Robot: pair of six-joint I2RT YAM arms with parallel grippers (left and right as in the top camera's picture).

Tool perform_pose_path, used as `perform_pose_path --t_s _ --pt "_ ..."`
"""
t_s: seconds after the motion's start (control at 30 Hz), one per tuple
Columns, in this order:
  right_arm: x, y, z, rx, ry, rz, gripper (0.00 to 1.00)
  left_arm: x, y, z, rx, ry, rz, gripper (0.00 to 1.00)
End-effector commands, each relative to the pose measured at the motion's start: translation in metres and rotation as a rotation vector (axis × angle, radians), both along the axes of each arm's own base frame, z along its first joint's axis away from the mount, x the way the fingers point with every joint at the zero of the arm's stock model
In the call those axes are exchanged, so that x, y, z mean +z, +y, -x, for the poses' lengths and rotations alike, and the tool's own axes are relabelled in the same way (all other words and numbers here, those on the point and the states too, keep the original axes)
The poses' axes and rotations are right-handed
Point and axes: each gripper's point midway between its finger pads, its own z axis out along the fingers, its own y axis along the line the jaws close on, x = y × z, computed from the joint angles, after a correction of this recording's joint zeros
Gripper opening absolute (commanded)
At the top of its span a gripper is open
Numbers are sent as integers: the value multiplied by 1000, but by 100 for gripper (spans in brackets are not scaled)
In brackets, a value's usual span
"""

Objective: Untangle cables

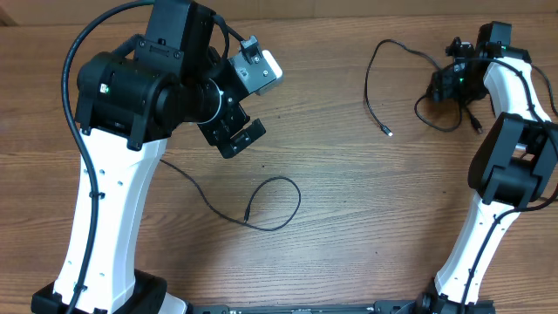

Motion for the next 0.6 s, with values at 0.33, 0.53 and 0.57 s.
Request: perform_pose_path --t_s 0.33,0.53,0.57 --pt "-5 1 4 0 21 -16 22 4 0 1 11 -2 17 100" --pt "-5 1 5 -27 25 -25 4 4 0 1 11 -3 17 100" --pt "-5 1 5 -27 24 -24 4 4 0 1 12 -2 17 100"
